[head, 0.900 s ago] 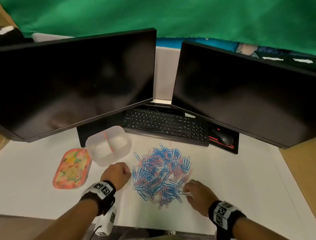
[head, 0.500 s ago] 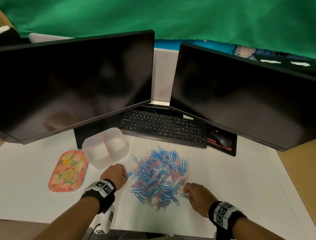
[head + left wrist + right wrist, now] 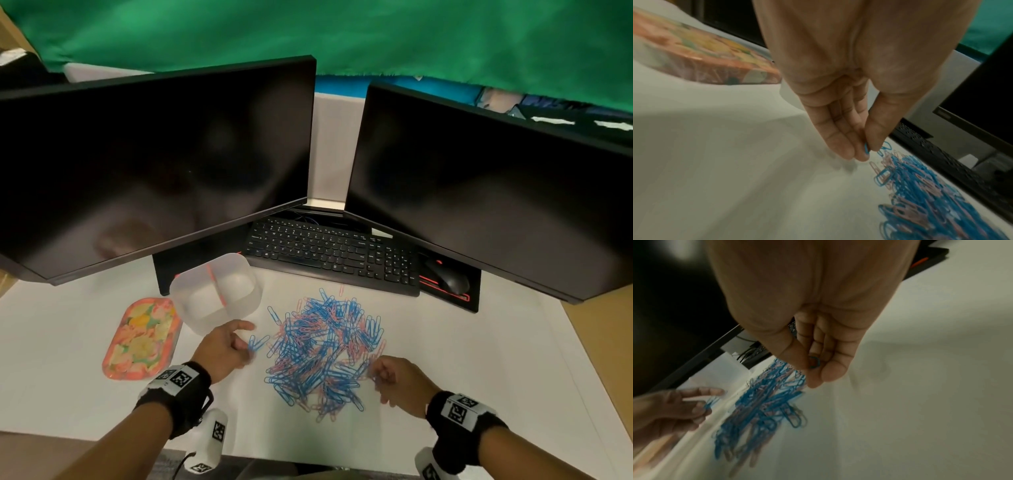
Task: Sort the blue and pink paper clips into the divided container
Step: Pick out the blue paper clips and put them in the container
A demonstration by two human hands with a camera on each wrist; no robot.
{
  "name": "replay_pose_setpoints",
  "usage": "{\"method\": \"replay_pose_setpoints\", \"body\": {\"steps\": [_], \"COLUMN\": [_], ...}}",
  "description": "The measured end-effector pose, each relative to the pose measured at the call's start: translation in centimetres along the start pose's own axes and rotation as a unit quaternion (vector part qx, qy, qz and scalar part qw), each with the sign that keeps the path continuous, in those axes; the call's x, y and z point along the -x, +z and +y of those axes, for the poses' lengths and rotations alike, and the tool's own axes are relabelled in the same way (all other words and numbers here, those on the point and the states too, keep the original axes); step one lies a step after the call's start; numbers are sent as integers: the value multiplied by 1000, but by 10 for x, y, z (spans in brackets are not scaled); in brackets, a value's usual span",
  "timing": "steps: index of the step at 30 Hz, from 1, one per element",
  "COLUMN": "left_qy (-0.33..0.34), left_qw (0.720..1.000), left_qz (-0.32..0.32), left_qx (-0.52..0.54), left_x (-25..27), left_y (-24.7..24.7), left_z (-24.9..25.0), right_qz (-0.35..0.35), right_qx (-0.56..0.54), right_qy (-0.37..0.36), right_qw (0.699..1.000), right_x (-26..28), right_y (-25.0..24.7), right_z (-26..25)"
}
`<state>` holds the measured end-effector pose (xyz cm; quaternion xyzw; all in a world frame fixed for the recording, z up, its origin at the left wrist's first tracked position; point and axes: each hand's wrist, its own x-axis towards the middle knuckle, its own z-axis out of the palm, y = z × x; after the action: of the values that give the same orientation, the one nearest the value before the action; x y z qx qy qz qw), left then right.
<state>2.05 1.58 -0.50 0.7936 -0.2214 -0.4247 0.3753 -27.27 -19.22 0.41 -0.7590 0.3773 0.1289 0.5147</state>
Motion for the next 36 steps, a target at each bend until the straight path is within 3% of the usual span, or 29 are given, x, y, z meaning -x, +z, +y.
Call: {"method": "replay_pose_setpoints", "body": {"steps": [6,10,12,14,16,18,22,30,36], "left_qy": [-35,-69,-84,-93,-95,-88,-62,-8,-12], "left_qw": [985,968,964,962,959,958,968,990,995], "left_qz": [-42,-15,4,20,35,44,52,49,38], "left_qx": [162,242,251,256,265,270,238,130,95], "left_x": [7,9,7,3,1,0,-1,-4,-5], "left_y": [6,7,8,9,12,14,18,22,23], "left_z": [5,8,6,3,3,4,2,-10,-16], "right_qz": [-69,-47,-29,-7,9,21,55,48,50], "right_qx": [-243,-285,-208,-30,88,130,151,154,159], "right_qy": [32,52,42,-9,-49,-79,-98,-107,-105], "right_qw": [967,956,977,999,995,988,982,981,980], "right_x": [-4,-4,-6,-6,-3,-1,-6,-8,-5], "right_y": [3,10,12,16,25,34,43,37,26], "right_z": [-10,-15,-16,-11,-9,-8,-6,1,7]}}
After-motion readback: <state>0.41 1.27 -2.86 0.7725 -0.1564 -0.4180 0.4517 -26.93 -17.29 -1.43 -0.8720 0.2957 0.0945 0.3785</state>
